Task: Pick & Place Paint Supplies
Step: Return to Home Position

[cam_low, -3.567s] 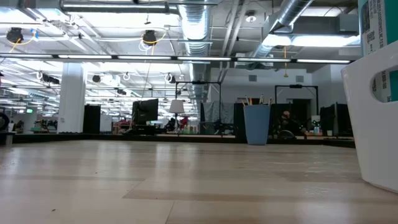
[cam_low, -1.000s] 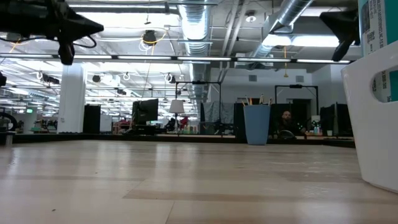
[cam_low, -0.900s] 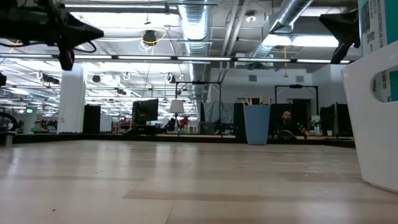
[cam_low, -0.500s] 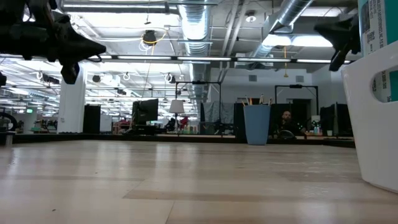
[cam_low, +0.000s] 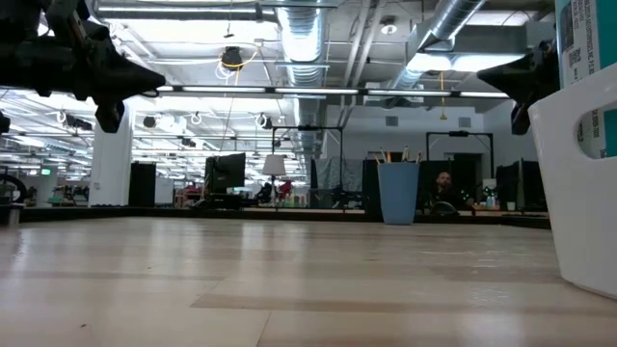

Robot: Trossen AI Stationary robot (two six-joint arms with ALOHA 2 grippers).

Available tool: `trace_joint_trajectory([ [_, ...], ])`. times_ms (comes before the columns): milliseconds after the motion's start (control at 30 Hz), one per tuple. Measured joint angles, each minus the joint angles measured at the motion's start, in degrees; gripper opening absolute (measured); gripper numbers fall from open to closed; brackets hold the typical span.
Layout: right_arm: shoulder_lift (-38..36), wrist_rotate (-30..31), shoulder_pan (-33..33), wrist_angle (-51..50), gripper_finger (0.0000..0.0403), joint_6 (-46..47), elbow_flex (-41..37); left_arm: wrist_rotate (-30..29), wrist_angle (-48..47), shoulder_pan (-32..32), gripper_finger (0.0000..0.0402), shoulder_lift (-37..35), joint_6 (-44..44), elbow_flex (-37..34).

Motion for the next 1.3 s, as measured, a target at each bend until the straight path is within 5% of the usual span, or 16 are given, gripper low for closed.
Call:
trace_joint_trajectory([
  [1300, 0.0, 0.0, 0.0, -0.14, 0.0, 0.0, -0.09, -0.17, 1.32, 0.02, 0.0, 0.0, -0.01, 0.07],
])
